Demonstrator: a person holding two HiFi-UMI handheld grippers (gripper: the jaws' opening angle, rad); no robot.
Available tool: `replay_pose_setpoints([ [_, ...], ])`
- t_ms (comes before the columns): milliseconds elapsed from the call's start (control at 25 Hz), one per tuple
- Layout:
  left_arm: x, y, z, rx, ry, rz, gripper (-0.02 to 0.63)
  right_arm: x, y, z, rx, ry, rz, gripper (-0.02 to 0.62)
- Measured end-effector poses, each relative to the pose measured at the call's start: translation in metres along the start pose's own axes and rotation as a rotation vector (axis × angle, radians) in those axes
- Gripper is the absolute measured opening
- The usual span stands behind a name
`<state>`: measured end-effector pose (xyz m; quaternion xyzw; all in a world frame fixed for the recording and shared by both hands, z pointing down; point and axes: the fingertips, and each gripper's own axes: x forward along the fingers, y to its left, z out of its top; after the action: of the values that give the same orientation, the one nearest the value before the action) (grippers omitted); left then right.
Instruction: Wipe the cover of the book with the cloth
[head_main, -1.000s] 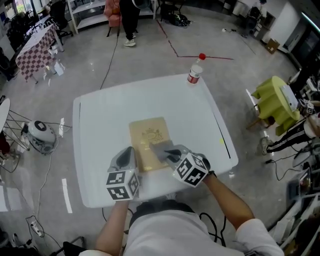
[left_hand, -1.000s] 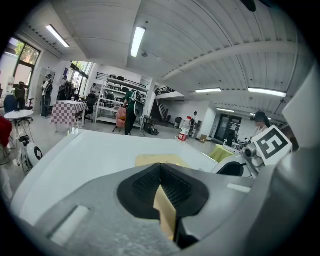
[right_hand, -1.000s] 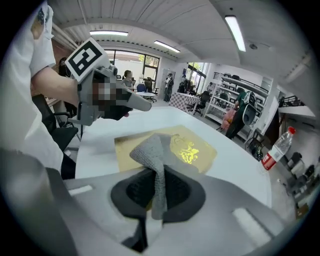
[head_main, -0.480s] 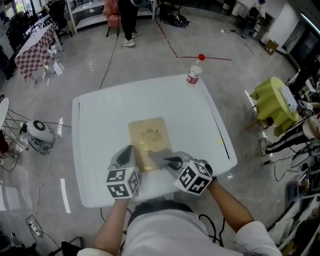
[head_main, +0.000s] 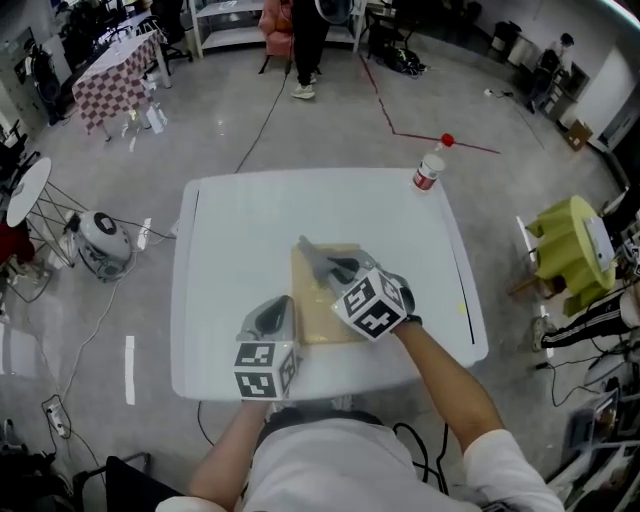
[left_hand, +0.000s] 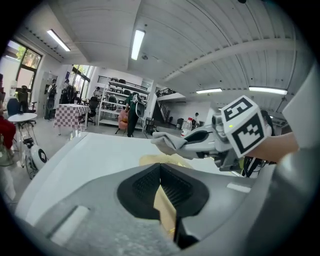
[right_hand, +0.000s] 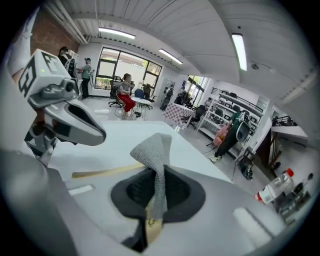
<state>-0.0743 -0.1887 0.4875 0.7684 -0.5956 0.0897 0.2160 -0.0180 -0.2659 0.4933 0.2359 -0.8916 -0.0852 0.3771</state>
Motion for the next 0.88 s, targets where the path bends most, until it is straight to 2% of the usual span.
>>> replay_pose_setpoints([
  [200,-0.017,0.014,-0.003,0.005,0.002,0.040,0.007,0.044,-0.008,0.006,-0.065,0.055,-0.005,0.017],
  [400,-0.026,0.026,-0.007,-0.007,0.004,0.070,0.007,0.062,0.005,0.002,-0.074,0.092,0.044,0.017],
  [640,-0.031,0.037,-0.005,-0.017,-0.006,0.087,0.006,0.044,0.036,-0.008,-0.053,0.086,0.118,0.017],
  [880,-0.023,0.032,-0.001,-0.016,-0.011,0.070,0.008,0.014,0.070,-0.024,-0.065,0.079,0.184,0.017],
])
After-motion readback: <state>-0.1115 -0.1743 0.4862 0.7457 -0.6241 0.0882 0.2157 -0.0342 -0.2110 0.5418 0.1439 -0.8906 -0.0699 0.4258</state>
